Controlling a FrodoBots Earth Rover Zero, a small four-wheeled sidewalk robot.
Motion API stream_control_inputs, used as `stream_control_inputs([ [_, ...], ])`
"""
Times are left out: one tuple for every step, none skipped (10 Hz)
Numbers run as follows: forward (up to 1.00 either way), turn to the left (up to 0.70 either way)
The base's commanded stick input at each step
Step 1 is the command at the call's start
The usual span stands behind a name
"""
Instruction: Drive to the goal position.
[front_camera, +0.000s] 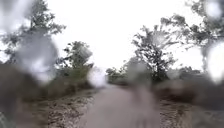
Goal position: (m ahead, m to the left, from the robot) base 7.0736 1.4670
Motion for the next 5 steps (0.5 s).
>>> stream_control_inputs([
  [0.7, 0.0],
  [0.7, 0.0],
  [0.7, 0.0],
  [0.7, 0.0],
  [0.7, 0.0],
])
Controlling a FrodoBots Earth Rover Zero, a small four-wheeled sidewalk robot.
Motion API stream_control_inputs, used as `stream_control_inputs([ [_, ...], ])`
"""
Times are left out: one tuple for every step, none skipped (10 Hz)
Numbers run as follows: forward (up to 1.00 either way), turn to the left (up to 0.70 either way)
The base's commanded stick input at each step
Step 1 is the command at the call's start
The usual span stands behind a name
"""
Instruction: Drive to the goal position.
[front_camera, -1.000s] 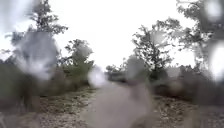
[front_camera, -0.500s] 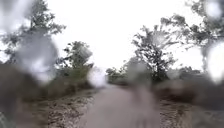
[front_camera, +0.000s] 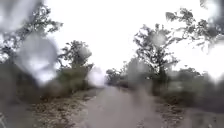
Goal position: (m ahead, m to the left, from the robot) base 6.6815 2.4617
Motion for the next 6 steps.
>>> stream_control_inputs([
  [0.7, 0.0],
  [0.7, 0.0],
  [0.7, 0.0],
  [0.7, 0.0],
  [0.7, 0.0],
  [0.7, 0.0],
])
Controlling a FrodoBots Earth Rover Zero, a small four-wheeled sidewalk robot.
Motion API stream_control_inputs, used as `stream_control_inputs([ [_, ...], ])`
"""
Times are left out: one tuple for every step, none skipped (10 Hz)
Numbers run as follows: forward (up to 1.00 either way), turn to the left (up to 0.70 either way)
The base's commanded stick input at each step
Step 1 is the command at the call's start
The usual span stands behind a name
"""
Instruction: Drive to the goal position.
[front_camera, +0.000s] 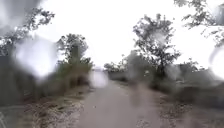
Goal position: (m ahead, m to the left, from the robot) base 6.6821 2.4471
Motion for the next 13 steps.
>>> stream_control_inputs([
  [0.7, 0.0],
  [0.7, 0.0],
  [0.7, 0.0],
  [0.7, 0.0],
  [0.7, 0.0],
  [0.7, 0.0],
  [0.7, 0.0],
  [0.7, 0.0],
  [0.7, 0.0],
  [0.7, 0.0],
  [0.7, 0.0],
  [0.7, 0.0],
  [0.7, 0.0],
])
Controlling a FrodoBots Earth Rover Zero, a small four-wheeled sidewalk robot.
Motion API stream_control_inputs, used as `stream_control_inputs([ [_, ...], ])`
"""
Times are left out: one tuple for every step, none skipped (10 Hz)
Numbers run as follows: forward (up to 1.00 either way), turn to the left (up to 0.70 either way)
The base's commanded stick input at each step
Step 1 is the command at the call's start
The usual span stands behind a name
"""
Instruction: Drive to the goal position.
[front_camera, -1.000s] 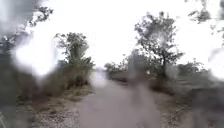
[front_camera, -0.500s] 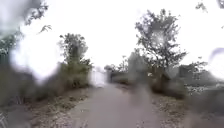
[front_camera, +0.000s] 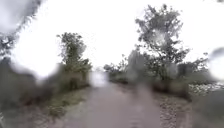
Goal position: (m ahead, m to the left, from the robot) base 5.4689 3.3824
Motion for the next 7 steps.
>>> stream_control_inputs([
  [0.7, 0.0],
  [0.7, 0.0],
  [0.7, 0.0],
  [0.7, 0.0],
  [0.7, 0.0],
  [0.7, 0.0],
  [0.7, 0.0],
])
